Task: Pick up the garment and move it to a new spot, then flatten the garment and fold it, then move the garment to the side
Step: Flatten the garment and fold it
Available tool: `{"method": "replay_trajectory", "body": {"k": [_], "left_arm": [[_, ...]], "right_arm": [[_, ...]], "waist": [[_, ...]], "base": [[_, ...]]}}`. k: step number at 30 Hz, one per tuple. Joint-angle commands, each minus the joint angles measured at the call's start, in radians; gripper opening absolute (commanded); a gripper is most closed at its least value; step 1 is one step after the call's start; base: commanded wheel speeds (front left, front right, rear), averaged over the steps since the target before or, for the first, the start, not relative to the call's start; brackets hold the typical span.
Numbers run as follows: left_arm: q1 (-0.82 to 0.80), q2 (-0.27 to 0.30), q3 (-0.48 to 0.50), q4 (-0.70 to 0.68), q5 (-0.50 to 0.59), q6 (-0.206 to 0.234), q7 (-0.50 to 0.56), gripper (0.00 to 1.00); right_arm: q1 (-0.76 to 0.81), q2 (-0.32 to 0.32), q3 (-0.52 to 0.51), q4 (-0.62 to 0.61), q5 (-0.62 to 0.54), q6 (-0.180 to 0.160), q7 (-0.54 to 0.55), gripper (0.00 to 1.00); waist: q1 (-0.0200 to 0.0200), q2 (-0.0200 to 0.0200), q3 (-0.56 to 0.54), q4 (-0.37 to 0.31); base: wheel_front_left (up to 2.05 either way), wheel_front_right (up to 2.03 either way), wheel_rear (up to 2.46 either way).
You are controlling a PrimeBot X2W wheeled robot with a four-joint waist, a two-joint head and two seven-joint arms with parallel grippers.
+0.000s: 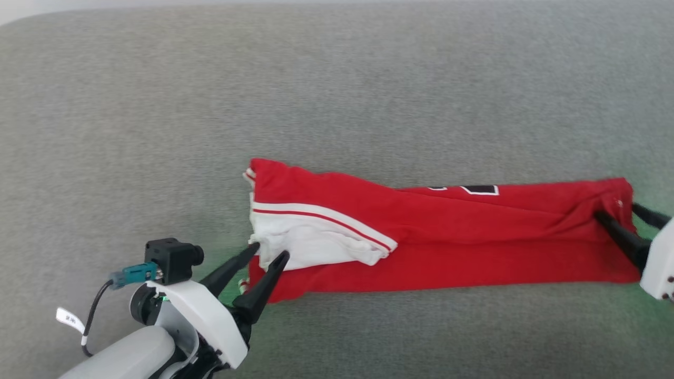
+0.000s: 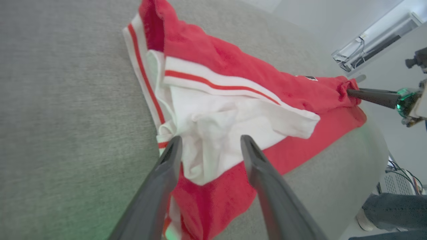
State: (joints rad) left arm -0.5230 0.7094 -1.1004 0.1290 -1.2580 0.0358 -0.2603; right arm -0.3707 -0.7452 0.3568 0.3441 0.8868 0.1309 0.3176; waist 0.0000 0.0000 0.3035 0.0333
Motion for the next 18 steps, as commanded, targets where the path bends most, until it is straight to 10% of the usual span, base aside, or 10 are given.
{"method": "replay_trajectory", "body": {"k": [1, 13, 15, 18], "left_arm": [[0.019, -0.011, 0.022, -0.005, 0.006, 0.003, -0.005, 1.0], [0.256, -0.209, 0.433, 0.125, 0.312, -0.03, -0.006, 1.0], [0.282, -0.25, 0.505, 0.135, 0.403, -0.035, -0.006, 1.0], [0.325, -0.301, 0.618, 0.126, 0.583, -0.013, -0.006, 1.0]], "right_arm": [[0.017, 0.01, -0.006, 0.007, 0.008, 0.0, 0.007, 1.0], [0.094, 0.035, -0.068, 0.115, 0.03, 0.0, 0.106, 1.0], [0.101, 0.04, -0.073, 0.12, 0.032, 0.0, 0.123, 0.55], [0.11, 0.046, -0.083, 0.127, 0.033, 0.0, 0.144, 0.19]], "waist": [[0.0, 0.0, -0.009, 0.015], [0.0, 0.0, -0.048, 0.125], [0.0, 0.0, -0.054, 0.135], [0.0, 0.0, -0.06, 0.144]], "base": [[0.0, 0.0, 0.0], [0.0, 0.0, 0.0], [0.0, 0.0, 0.0], [0.0, 0.0, 0.0]]}}
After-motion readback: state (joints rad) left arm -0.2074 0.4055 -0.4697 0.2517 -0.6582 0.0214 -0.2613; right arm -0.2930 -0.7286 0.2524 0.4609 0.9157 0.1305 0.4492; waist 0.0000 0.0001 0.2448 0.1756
